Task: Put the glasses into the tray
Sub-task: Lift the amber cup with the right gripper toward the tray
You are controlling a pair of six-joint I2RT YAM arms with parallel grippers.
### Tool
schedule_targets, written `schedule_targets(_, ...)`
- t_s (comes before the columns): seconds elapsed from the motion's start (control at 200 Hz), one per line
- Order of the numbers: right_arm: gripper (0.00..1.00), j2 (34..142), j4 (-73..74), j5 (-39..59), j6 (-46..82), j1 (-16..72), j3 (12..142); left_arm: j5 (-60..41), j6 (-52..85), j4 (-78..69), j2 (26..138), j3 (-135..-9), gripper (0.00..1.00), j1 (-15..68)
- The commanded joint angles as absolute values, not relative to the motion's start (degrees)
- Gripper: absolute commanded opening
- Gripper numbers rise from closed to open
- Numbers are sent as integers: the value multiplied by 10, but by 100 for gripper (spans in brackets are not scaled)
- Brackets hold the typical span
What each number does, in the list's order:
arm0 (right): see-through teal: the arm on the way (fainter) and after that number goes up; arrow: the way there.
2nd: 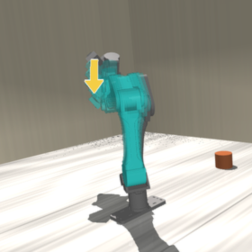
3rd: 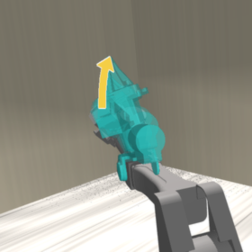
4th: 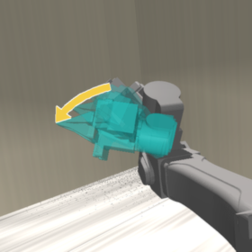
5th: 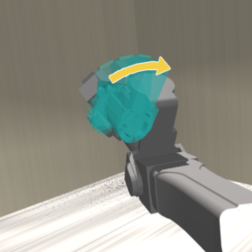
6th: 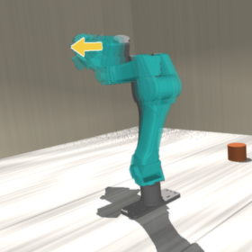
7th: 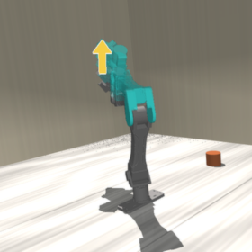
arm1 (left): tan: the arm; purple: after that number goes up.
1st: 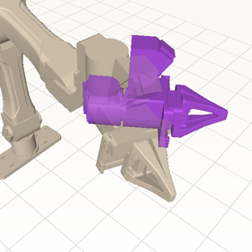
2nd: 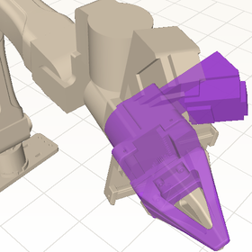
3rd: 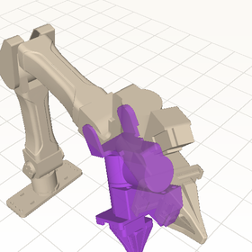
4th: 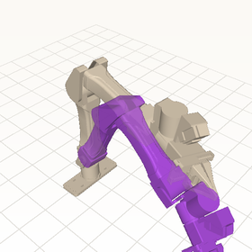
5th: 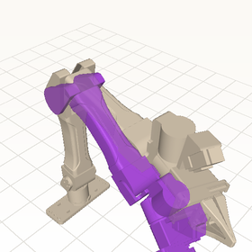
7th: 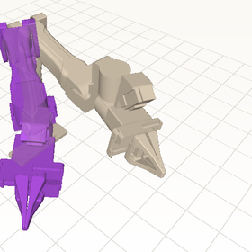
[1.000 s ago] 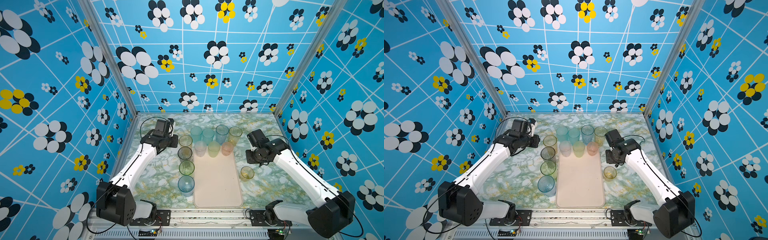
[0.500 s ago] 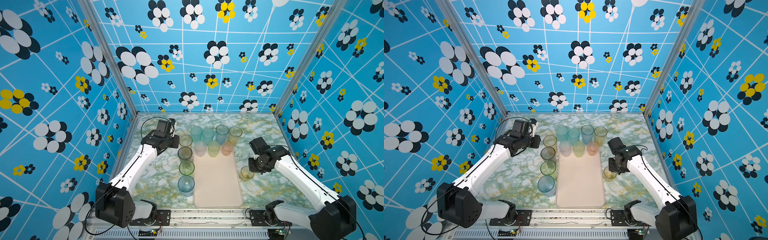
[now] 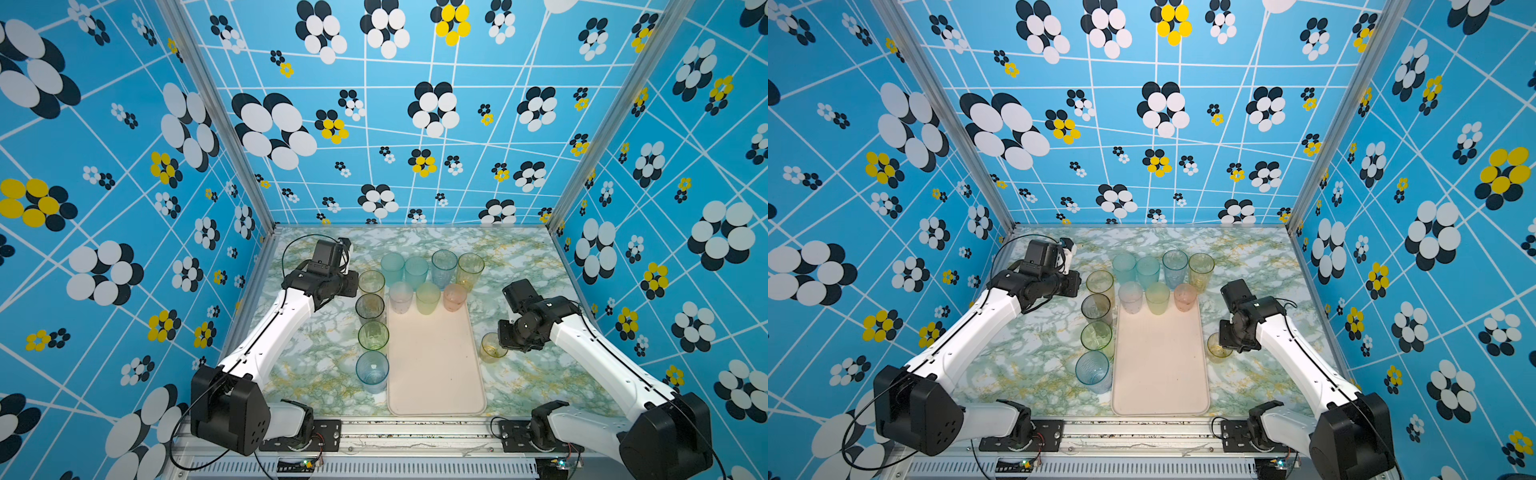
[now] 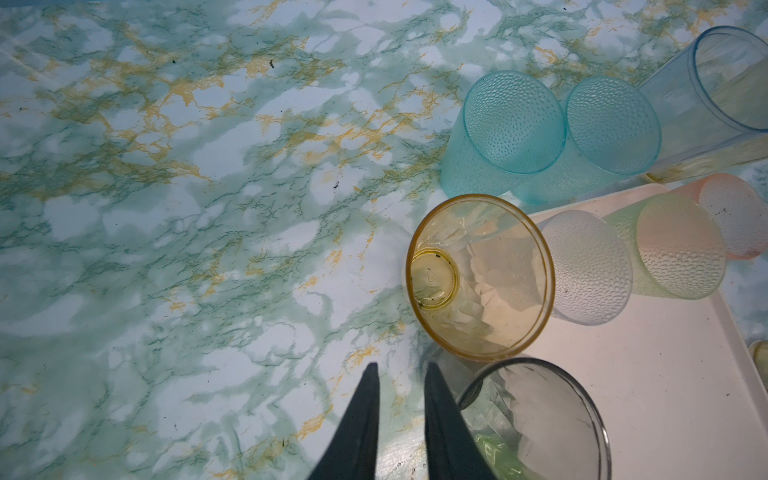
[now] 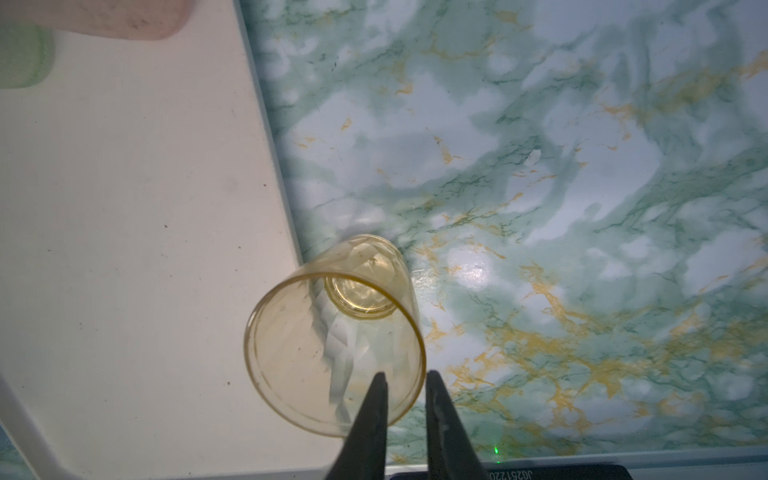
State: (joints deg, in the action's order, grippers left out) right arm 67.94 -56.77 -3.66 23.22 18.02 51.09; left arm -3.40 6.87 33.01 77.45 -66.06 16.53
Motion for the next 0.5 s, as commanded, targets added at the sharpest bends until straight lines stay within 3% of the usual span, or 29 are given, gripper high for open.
schedule_targets(0.0, 20, 690, -565, -28, 236, 173, 502, -27, 68, 343, 765, -675, 22, 169)
schedule_targets(0.495, 19, 728, -558, -29, 236, 165, 497, -28, 65, 338, 764, -667, 23, 170)
